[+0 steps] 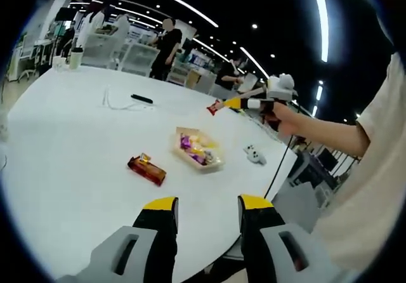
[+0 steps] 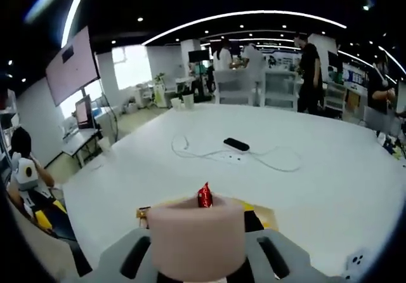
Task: Place the target food into the container with the food tongs after gripping and lifting it, then release it inside without dropping or visibly crushing the food.
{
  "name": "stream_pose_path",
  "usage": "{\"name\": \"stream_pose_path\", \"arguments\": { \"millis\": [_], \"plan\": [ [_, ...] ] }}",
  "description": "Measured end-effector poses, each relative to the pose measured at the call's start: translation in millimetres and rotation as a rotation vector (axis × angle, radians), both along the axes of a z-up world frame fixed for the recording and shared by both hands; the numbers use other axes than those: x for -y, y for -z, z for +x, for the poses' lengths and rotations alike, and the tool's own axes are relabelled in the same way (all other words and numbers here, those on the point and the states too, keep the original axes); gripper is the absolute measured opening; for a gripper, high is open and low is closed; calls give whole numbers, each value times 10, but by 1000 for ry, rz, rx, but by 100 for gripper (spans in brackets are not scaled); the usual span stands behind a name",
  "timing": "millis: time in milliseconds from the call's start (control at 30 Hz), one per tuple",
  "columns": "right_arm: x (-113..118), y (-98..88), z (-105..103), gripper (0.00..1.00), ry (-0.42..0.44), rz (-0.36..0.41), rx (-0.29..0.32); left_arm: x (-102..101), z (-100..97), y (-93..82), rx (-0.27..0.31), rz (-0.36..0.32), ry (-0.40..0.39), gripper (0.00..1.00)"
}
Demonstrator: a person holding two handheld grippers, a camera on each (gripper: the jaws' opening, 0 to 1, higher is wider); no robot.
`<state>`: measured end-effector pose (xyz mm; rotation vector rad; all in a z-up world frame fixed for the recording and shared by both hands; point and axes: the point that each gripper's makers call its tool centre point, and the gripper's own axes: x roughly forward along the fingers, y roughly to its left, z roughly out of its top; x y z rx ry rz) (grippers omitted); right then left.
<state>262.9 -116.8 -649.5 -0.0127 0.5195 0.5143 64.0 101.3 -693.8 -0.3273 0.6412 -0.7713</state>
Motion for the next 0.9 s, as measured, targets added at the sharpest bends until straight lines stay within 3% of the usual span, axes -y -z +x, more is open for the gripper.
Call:
{"name": "stream_pose_path", "arguments": {
  "millis": [900],
  "plan": [
    [251, -129, 28, 15, 68, 22, 32, -74, -125, -8, 2, -8, -44, 37]
  ]
}}
